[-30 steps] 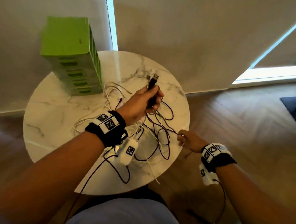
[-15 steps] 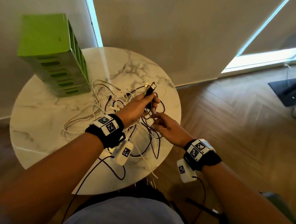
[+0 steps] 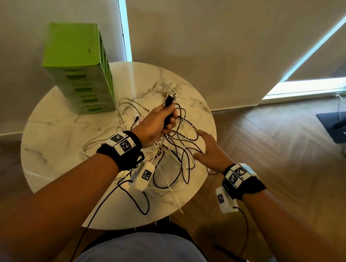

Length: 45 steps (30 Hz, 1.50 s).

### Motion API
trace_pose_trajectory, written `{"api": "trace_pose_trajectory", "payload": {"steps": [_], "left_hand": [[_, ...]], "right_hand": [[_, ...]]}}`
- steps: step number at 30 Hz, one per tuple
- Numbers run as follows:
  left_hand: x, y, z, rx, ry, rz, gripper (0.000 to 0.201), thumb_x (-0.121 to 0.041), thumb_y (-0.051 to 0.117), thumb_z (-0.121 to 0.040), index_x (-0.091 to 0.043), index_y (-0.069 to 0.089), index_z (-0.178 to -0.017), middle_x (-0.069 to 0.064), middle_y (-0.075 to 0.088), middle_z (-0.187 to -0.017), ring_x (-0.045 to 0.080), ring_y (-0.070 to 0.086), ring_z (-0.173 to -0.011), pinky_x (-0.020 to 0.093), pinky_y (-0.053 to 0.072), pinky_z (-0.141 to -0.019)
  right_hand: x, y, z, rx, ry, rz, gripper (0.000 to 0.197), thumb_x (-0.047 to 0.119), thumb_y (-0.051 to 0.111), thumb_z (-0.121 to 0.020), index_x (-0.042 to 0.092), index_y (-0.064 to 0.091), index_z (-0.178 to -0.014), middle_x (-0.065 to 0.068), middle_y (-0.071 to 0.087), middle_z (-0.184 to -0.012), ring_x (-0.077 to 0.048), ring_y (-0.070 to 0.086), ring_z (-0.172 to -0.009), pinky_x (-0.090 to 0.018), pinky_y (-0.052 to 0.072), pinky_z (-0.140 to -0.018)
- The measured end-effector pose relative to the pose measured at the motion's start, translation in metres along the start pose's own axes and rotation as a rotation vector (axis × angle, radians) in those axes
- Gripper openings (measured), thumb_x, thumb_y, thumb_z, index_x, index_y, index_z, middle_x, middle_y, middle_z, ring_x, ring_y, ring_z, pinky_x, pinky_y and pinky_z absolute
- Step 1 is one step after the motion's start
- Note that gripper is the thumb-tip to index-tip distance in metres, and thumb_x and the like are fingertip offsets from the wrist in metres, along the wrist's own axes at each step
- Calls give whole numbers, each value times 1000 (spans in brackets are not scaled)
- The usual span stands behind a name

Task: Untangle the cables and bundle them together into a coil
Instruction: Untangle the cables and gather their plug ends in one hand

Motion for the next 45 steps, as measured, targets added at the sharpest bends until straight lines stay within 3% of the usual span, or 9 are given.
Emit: {"api": "trace_pose_trajectory", "payload": {"steps": [4, 10, 20, 25, 29, 33, 36, 42, 45], "left_hand": [[-1, 1, 0, -33, 46, 24, 34, -29, 41, -109, -13, 50, -80, -6, 43, -58, 11, 40, -57, 22, 27, -50], [-5, -24, -6, -270, 136, -262, 32, -34, 39, -109, -16, 55, -87, 4, 54, -76, 18, 58, -74, 29, 46, -66], [-17, -35, -9, -279, 173, -90, 33, -33, 38, -109, -17, 48, -83, -10, 38, -59, 6, 36, -51, 20, 32, -51], [-23, -20, -4, -168, 115, 43, 34, -33, 38, -110, -16, 47, -81, -8, 34, -54, 11, 37, -54, 24, 30, -54], [-19, 5, 3, -5, 33, 51, 35, -36, 37, -109, -15, 46, -82, -4, 36, -56, 15, 39, -55, 24, 34, -54], [-27, 31, 12, 144, -20, 54, 37, -39, 37, -108, -14, 49, -83, -2, 39, -56, 19, 48, -59, 27, 42, -59], [-41, 38, 18, 238, -33, -24, 38, -42, 35, -109, -14, 49, -86, -1, 37, -57, 24, 51, -60, 30, 46, -60], [-69, 8, 15, 251, -1, -17, 37, -40, 33, -109, -16, 48, -84, -7, 27, -59, 13, 26, -53, 28, 34, -57], [-75, -13, 7, 212, 22, 79, 37, -40, 34, -108, -18, 49, -82, -5, 26, -64, 13, 30, -58, 31, 41, -70]], "right_hand": [[61, 8, -11, 31, -193, -107, 44, 15, 64, -95, 18, 50, -136, 3, 66, -125, -8, 59, -119, -19, 44, -99], [80, -12, -3, -205, -366, -96, 10, 18, 53, -103, 12, 60, -106, 0, 61, -97, -18, 58, -88, -35, 51, -81], [2, -26, 0, -229, -37, -272, 17, 26, 44, -103, 25, 52, -88, 7, 56, -75, -12, 58, -69, -49, 53, -78], [-35, -10, -2, 163, 353, 185, 33, 29, 50, -100, 10, 56, -127, -12, 60, -128, -31, 56, -121, -42, 46, -102], [29, -13, -2, 90, 27, -161, 73, 19, 69, -93, 21, 30, -154, -2, 23, -163, -14, 20, -150, -23, 19, -115], [90, 9, -2, 325, -173, -269, 58, 32, 76, -89, 34, 46, -138, 18, 46, -144, 7, 43, -128, -13, 30, -110], [92, 30, -6, 435, -122, -292, 22, 39, 73, -91, 22, 72, -106, 0, 72, -118, -10, 63, -115, -32, 43, -109], [22, 18, 11, 571, 184, -7, 47, 44, 67, -93, 0, 67, -78, -14, 74, -75, -20, 70, -77, -34, 51, -87], [-25, -10, 15, 346, 260, 186, 50, 53, 64, -92, 7, 61, -71, -9, 61, -66, -21, 57, -66, -39, 50, -75]]}}
Point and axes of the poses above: each hand's wrist, its own z-axis away from the middle knuckle, its own y-axis out of the palm, x = y × z, the point moved 4 cm from there along -z, towards the middle knuckle
